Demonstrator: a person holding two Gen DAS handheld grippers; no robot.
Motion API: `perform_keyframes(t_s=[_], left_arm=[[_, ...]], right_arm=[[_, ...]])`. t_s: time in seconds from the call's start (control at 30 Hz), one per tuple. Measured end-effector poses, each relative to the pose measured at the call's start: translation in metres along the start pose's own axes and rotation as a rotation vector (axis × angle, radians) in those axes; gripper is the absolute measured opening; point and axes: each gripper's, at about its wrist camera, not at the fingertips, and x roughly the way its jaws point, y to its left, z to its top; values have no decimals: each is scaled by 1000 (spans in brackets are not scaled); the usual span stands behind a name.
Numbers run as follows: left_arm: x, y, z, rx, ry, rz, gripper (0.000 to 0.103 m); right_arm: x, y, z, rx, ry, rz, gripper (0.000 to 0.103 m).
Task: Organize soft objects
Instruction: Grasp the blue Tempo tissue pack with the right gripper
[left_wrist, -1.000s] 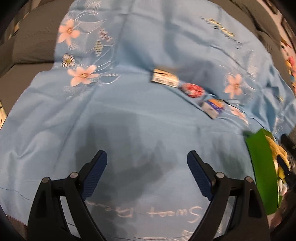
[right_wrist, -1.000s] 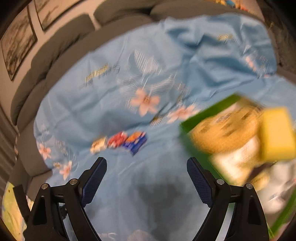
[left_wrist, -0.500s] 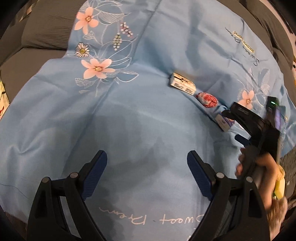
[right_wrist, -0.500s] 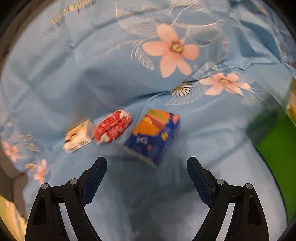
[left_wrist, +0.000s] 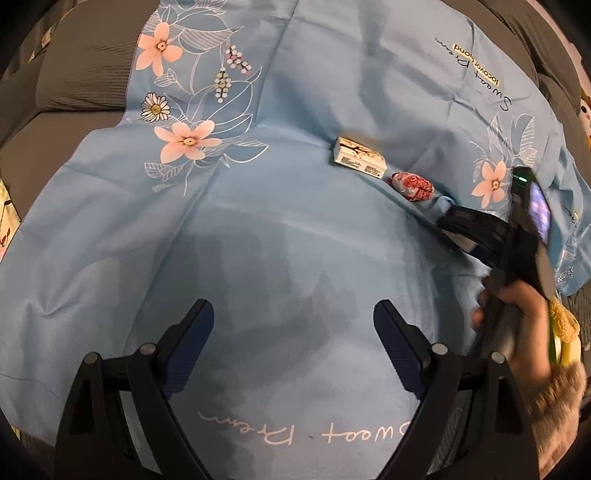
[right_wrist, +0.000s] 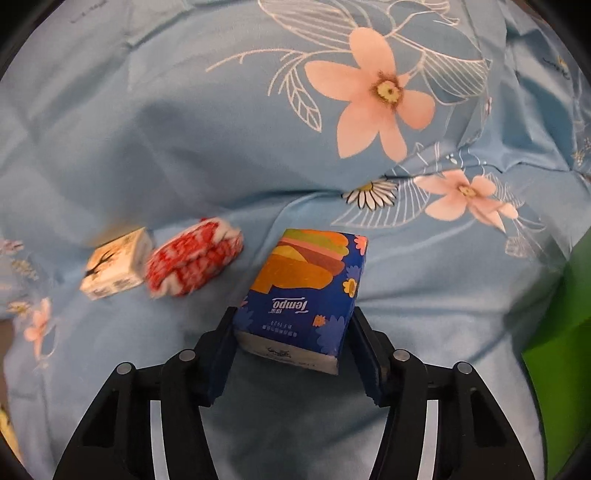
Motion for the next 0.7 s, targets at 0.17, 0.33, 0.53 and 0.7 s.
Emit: perform_keyframes(t_s=[0.17,0.33,0.53,0.7], left_arm=[[1,2,-1,-17,6,4,88],[0,-6,-3,-1,3,-23,88],[3,-16,-9,12,27,-63,88],[6,-25,-16,15,60,-121,87]], right_arm=[[-46,-3,-32,-56,58,119,59],[-80,-7,-76,-137,165,241,59],[-96,-24,-134,-203,212,243,60],[-105,-37,-127,-190,152,200,79]])
